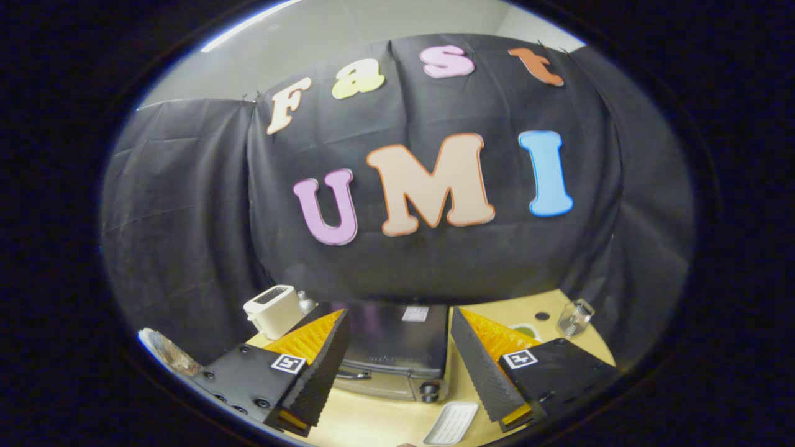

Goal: Open the toaster oven, put the food inside, and close the toaster oven door.

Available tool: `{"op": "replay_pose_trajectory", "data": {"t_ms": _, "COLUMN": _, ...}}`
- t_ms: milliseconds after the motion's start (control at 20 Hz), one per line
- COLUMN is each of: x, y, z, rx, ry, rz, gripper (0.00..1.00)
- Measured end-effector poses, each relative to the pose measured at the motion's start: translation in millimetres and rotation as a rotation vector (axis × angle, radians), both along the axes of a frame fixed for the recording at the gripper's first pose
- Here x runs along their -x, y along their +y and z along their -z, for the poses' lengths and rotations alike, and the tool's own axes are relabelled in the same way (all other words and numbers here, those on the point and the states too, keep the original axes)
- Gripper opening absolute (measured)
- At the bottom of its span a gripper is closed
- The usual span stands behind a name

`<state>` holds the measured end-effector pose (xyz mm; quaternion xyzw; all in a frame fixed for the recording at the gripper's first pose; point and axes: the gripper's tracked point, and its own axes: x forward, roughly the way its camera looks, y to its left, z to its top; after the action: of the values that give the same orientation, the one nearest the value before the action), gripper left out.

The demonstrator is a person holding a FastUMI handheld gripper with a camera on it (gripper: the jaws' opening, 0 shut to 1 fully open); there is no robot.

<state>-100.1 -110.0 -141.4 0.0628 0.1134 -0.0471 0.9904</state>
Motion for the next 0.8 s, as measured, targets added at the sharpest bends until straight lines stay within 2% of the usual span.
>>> {"op": "replay_pose_trajectory", "data": {"t_ms": 200, "x": -6, "y": -18, "z": -81, "rx": 0.082, "ry": -0.118, "rz": 0.011, "gripper": 0.98}}
{"op": "replay_pose_trajectory", "data": {"t_ms": 400, "x": -11, "y": -37, "z": -137, "rx": 0.088, "ry": -0.185, "rz": 0.027, "gripper": 0.99}}
{"op": "replay_pose_trajectory", "data": {"t_ms": 600, "x": -13, "y": -55, "z": -169, "rx": 0.078, "ry": -0.237, "rz": 0.038, "gripper": 0.99}}
{"op": "replay_pose_trajectory", "data": {"t_ms": 800, "x": -7, "y": -76, "z": -175, "rx": 0.113, "ry": -0.248, "rz": 0.048, "gripper": 0.99}}
